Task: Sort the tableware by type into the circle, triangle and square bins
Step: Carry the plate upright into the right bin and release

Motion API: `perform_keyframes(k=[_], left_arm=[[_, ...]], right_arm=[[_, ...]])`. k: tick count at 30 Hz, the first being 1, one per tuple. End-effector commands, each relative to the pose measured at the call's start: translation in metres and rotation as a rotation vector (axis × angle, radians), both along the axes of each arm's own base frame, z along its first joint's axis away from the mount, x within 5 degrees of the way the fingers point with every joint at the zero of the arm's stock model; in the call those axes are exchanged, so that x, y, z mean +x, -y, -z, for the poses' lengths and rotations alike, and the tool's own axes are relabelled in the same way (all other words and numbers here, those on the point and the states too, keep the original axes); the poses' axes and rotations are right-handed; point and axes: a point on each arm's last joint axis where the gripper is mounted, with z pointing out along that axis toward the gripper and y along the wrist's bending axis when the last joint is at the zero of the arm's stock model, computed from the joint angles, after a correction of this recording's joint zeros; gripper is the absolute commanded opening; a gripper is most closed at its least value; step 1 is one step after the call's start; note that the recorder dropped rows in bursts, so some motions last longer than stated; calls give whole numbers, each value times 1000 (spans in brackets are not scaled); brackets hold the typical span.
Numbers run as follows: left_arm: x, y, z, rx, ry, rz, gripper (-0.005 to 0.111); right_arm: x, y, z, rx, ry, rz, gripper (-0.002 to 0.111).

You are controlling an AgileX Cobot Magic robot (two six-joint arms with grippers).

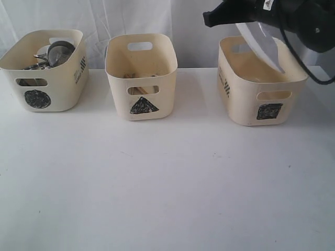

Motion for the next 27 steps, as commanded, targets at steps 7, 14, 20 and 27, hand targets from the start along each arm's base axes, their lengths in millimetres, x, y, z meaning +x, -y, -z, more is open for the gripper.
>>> perform_keyframes(k=[7,14,20,27], left_arm=[[0,0,1,-14,3,-3,47],[0,0,1,-14,3,-3,47],[0,0,1,-14,3,-3,47],[0,0,1,-14,3,-3,47]], right_arm=[[35,6,28,-15,38,-11,0],[40,14,34,23,41,5,2],[39,21,31,65,37,30,25],[28,23,10,65,67,36,25]])
